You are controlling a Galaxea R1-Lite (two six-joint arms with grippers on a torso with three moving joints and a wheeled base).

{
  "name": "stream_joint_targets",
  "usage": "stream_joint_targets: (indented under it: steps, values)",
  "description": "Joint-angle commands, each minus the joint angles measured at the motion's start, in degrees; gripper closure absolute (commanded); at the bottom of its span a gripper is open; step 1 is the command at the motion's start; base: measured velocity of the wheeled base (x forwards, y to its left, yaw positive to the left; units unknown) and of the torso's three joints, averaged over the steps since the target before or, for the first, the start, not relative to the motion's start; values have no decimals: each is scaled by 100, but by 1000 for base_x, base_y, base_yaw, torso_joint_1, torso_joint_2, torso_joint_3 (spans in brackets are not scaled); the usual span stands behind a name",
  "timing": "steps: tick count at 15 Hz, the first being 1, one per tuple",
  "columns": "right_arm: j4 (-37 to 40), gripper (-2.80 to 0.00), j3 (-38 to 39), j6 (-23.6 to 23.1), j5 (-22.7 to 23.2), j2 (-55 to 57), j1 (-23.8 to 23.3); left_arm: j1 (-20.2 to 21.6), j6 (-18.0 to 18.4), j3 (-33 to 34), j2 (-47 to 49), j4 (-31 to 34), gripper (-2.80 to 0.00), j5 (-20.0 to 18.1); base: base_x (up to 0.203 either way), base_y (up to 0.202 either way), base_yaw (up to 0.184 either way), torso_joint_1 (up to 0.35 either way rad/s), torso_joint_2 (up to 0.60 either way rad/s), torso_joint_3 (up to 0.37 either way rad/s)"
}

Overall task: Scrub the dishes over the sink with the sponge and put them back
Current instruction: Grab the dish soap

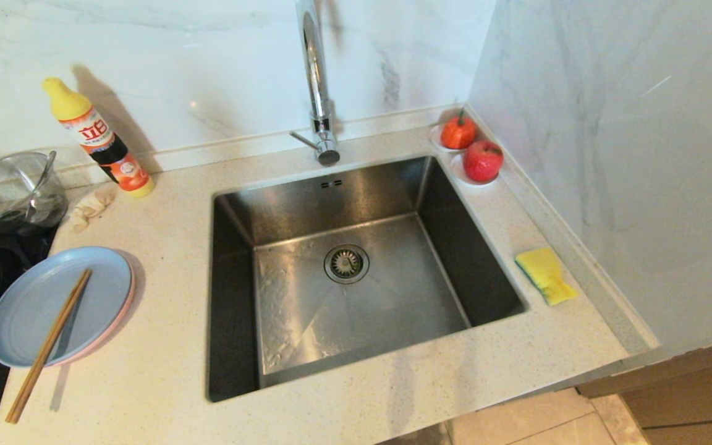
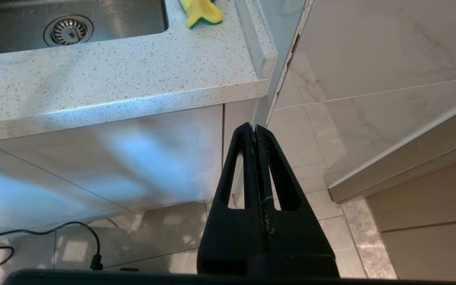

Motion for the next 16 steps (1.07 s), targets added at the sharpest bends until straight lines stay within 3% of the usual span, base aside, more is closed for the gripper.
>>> stream_joint_targets:
  steps: [1,6,8,11,16]
  values:
    - [-1,0,4,0,2,2,0,1,29,15,9,-18,0,-6,0,0,0,0,0,0]
    - [-1,0,1,-5,2,2,0,1,39,32,8,-39,0,57,0,0,0,0,0,0]
    - [-1,0,10,-1,2,2,0,1,-91,-78,9,-452,0,111,0,0,0,0,0,0]
    - [-1,0,1,4,2,2,0,2,-116,-1107,313,-499,0,210,0,0,0,0,0,0]
    - [-1,0,1,-5,2,2,0,75,-374,-2691,2753,-403,0,201,0,0,0,0,0,0]
